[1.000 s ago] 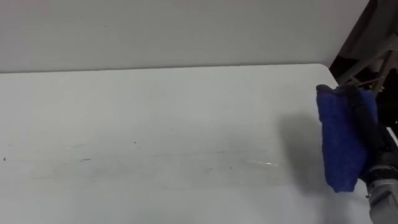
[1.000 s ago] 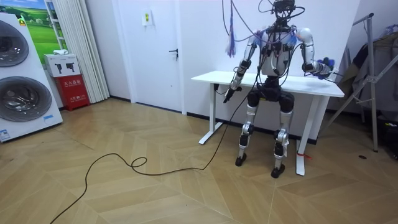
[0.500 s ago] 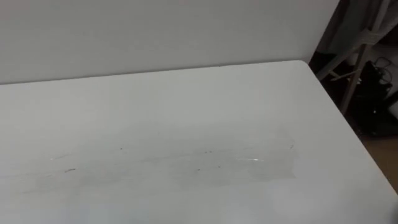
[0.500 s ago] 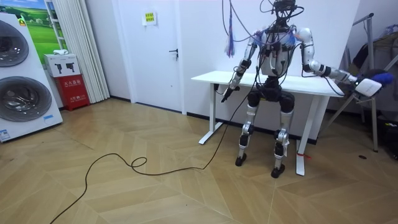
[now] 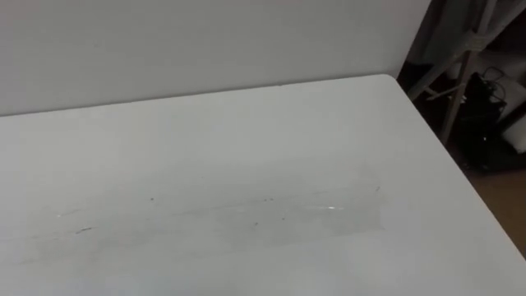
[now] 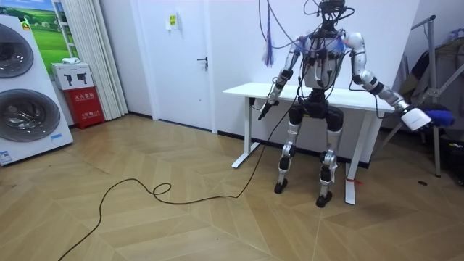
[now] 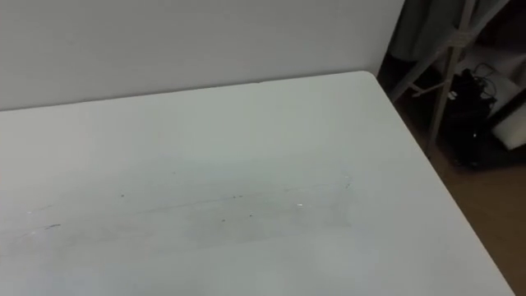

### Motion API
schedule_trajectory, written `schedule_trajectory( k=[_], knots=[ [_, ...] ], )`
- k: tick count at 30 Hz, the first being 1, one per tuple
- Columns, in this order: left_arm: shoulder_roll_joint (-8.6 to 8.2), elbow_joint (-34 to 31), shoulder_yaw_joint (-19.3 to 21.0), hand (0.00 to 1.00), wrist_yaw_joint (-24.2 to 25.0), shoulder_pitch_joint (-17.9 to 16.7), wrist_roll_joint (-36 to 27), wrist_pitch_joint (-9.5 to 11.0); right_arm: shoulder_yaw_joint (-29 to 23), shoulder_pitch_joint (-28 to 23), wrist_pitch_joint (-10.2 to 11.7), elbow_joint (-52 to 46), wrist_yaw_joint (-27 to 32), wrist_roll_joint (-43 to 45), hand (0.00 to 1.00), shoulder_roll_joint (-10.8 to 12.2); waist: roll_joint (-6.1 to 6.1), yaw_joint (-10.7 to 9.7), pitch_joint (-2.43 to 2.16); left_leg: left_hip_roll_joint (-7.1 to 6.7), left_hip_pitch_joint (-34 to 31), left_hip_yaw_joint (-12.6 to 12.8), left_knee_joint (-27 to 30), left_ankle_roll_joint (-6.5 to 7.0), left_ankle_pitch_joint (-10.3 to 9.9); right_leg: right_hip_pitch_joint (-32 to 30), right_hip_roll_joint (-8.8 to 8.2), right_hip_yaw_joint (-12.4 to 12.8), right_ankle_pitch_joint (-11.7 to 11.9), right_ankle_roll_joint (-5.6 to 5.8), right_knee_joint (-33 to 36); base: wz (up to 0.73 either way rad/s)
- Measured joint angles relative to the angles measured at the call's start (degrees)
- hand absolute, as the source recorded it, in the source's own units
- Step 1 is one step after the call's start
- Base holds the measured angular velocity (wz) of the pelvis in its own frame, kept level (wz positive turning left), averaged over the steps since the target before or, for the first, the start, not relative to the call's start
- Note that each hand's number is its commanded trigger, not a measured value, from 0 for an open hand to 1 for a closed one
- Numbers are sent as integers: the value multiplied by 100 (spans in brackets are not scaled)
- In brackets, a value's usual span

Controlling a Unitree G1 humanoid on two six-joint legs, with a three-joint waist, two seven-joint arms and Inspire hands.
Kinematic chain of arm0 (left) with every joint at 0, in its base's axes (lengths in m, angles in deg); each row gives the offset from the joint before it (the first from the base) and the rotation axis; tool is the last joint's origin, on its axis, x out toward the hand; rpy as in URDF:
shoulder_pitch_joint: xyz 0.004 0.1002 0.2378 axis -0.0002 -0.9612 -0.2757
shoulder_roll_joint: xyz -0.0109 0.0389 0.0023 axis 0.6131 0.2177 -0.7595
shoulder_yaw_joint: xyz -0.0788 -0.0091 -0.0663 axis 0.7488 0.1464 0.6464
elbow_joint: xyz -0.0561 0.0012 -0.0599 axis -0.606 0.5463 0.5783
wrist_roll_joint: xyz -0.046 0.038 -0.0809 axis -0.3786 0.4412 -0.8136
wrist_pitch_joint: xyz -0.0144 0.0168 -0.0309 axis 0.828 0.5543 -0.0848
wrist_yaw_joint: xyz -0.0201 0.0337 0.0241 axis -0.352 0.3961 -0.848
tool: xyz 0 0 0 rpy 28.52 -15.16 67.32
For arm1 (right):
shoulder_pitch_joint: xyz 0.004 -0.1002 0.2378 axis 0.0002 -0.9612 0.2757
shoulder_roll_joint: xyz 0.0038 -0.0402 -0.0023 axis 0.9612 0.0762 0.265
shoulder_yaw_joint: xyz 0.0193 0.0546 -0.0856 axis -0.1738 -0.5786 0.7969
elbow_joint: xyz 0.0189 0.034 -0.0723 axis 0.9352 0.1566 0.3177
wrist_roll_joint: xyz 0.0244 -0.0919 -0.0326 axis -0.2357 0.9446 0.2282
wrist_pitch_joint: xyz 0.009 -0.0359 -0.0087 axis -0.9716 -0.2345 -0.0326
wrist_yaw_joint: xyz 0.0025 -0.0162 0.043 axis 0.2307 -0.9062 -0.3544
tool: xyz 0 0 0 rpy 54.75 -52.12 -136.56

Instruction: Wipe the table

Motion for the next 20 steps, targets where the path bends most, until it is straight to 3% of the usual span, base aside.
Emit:
schedule_trajectory(
  k=[5,8,10,13,15,20],
  knots=[
    [1,29,5,0,0,32,22,-17,223,-121,-9,1299,-741,133,0,65,1,-4,-6,-5,23,-30,4,2,-1,102,-19,-57,9,36,-15,5],
    [10,386,-66,0,-1,154,124,4,1062,-354,-140,1976,-1508,1253,0,302,25,9,-52,-31,98,-40,-18,12,-7,153,-47,-66,-24,25,-9,0],
    [1,601,-199,0,-13,248,218,17,1846,-386,-454,2429,-2108,2588,0,370,37,111,-86,-40,139,10,-19,32,-23,169,-56,-30,-26,35,-2,-8],
    [-4,850,-618,0,-79,396,337,15,2771,-257,-646,2668,-2634,4069,0,407,76,160,-71,-48,255,32,-27,41,-31,264,-40,7,17,77,-47,-9],
    [-25,1024,-783,0,-108,485,345,116,2978,-94,-758,2798,-2846,4551,0,461,73,203,-73,-45,287,13,-28,46,-39,311,-40,-21,15,75,-74,6],
    [-29,1322,-977,0,-268,657,471,128,3538,257,-994,2776,-3141,5725,0,501,54,259,-85,-42,272,12,-20,93,-67,360,-50,-35,70,39,-95,1]
  ],
)
